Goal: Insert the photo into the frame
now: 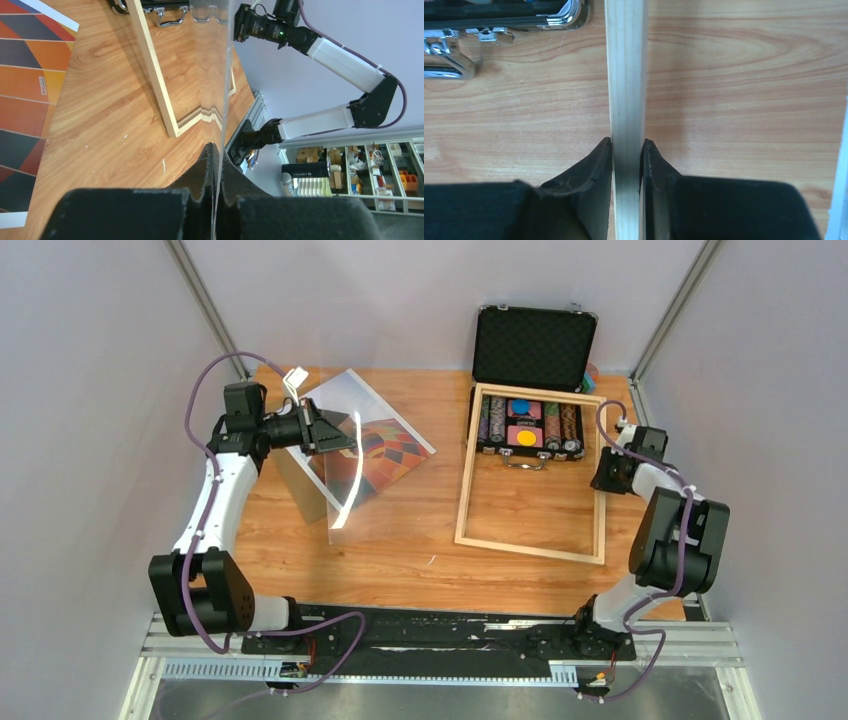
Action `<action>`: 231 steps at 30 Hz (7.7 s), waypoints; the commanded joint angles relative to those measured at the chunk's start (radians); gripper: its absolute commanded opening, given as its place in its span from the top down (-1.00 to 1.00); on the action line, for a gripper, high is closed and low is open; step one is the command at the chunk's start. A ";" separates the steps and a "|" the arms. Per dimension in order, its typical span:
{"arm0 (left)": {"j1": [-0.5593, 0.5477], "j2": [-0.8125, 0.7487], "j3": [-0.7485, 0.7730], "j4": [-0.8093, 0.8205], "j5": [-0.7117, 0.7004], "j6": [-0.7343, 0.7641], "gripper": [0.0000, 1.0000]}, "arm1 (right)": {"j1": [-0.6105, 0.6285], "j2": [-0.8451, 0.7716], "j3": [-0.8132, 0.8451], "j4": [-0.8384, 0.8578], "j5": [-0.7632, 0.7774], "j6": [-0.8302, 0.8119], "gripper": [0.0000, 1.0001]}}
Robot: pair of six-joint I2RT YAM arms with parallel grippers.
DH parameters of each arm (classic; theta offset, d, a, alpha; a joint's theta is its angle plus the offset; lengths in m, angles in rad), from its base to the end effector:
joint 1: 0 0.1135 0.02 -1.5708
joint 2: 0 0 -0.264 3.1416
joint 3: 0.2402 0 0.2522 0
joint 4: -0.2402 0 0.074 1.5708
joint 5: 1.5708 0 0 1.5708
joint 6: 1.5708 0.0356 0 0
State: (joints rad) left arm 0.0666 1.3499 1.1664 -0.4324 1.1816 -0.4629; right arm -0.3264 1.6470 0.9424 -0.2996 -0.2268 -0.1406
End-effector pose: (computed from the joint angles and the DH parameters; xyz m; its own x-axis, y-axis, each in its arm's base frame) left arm 0.2869 -0.0139 0.3348 -0.8410 -0.2259 -0.4917 0.3943 0.3666 -0.8427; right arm 0.3094 -0.0963 0.1721 -0.8191 0.1331 -0.5581 0.0842 0.9901 0.1126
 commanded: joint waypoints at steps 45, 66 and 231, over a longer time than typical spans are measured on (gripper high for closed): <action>-0.122 0.031 -0.175 0.777 -0.047 -0.385 1.00 | 0.430 -0.011 -0.042 0.135 -0.039 0.427 0.87; -0.173 0.139 -0.268 0.971 0.004 -0.468 1.00 | 0.424 -0.149 0.016 0.050 0.003 0.360 -0.22; -0.382 0.677 -0.025 0.806 -0.101 -0.279 1.00 | 0.162 -0.208 -0.001 0.089 -0.198 0.380 -0.11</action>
State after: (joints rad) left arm -0.3050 2.0369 1.0954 0.4370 1.1065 -0.8253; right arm -0.1604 1.4384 0.9413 -0.2478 -0.4072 0.2352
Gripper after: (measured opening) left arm 0.007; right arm 0.557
